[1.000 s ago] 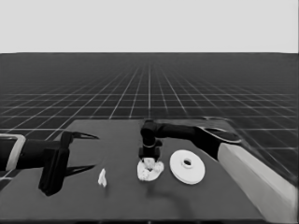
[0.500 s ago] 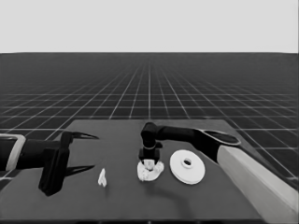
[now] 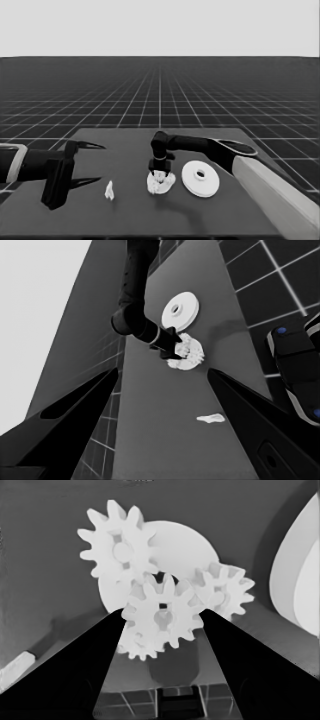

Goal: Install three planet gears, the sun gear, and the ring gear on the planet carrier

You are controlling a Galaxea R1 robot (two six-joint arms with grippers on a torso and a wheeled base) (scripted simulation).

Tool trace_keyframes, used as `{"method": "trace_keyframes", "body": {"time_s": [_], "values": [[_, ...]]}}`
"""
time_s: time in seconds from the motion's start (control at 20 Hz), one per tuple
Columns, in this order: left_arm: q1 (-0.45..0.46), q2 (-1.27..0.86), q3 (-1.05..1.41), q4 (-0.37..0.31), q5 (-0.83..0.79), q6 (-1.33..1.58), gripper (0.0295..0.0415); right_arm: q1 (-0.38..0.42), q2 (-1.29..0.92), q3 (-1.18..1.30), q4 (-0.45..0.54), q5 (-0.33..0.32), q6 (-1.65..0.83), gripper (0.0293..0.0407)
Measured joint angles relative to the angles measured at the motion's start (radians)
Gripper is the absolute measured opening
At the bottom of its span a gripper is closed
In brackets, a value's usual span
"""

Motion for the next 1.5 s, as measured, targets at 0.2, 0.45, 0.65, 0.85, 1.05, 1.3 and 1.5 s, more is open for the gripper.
{"method": "trace_keyframes", "body": {"time_s": [0.2,0.45,0.65,0.85,1.05,1.3,1.5], "values": [[0.000,0.000,0.000,0.000,0.000,0.000,0.0385,0.000,0.000,0.000,0.000,0.000,0.042,0.0311],[0.000,0.000,0.000,0.000,0.000,0.000,0.0385,0.000,0.000,0.000,0.000,0.000,0.094,0.0311],[0.000,0.000,0.000,0.000,0.000,0.000,0.0385,0.000,0.000,0.000,0.000,0.000,0.136,0.0311],[0.000,0.000,0.000,0.000,0.000,0.000,0.0385,0.000,0.000,0.000,0.000,0.000,0.178,0.0311],[0.000,0.000,0.000,0.000,0.000,0.000,0.0385,0.000,0.000,0.000,0.000,0.000,0.220,0.0311],[0.000,0.000,0.000,0.000,0.000,0.000,0.0385,0.000,0.000,0.000,0.000,0.000,0.272,0.0311],[0.000,0.000,0.000,0.000,0.000,0.000,0.0385,0.000,0.000,0.000,0.000,0.000,0.314,0.0311]]}}
